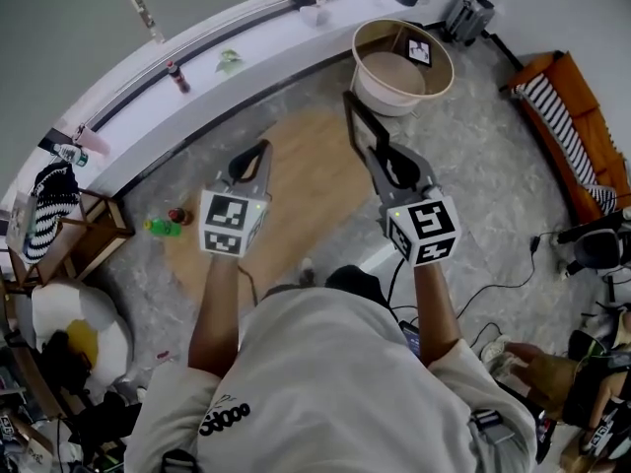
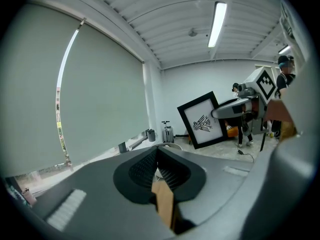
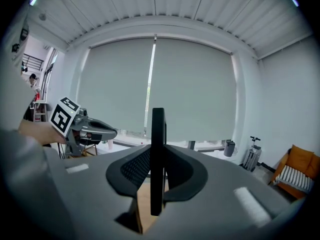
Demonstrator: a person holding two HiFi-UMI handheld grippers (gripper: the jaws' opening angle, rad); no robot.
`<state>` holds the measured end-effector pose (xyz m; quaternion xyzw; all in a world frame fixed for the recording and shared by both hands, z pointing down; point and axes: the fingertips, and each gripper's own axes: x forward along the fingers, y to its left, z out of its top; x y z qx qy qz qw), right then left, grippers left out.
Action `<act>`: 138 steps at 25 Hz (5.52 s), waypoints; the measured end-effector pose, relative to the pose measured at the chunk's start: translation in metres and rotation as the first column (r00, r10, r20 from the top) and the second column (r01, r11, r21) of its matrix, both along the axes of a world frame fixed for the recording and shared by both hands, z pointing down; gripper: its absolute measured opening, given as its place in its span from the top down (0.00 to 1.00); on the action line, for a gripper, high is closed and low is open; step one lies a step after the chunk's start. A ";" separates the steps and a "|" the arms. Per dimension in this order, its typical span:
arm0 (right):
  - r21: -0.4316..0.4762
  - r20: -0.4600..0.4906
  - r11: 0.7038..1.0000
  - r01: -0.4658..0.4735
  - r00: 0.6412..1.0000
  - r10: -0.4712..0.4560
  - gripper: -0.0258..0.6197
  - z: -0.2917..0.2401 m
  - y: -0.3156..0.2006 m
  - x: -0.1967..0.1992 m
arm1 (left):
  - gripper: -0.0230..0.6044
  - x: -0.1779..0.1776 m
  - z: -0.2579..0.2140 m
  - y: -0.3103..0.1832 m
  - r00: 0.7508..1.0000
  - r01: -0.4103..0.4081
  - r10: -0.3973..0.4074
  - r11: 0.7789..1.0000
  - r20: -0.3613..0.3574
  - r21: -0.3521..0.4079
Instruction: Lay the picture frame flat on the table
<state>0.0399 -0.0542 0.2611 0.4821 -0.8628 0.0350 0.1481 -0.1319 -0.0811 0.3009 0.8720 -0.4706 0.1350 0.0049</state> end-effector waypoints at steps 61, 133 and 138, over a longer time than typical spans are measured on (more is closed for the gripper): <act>-0.747 0.257 0.611 0.263 0.961 -0.100 0.85 0.445 -0.272 0.024 | 0.95 0.036 0.321 -0.230 0.932 0.344 -0.355 0.801 0.075 -0.490; -0.980 0.063 0.188 0.063 0.998 -0.005 0.66 0.681 -0.249 0.069 | 0.95 0.062 0.424 -0.200 0.927 0.341 -0.364 0.715 0.091 -0.610; -0.980 0.069 0.190 0.060 0.997 0.040 0.66 0.673 -0.244 0.078 | 0.95 0.067 0.415 -0.193 0.933 0.328 -0.347 0.723 0.092 -0.608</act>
